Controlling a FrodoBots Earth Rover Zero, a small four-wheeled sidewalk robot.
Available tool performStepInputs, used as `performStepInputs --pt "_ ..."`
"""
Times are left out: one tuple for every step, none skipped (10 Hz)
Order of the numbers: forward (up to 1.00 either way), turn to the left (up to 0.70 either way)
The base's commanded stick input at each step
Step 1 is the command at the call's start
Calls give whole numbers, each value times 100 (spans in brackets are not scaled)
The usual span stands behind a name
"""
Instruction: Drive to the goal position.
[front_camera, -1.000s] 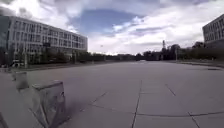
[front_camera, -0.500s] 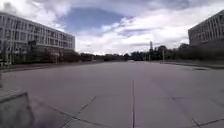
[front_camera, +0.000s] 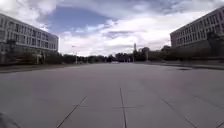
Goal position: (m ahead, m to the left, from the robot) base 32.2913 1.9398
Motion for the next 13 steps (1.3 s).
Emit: performStepInputs --pt "70 0" --pt "70 0" --pt "70 0" --pt "70 0" --pt "70 -8" --pt "70 -35" --pt "70 -35" --pt "70 -35" --pt "70 -35" --pt "70 -35" --pt "70 -15" --pt "70 0" --pt "70 0"
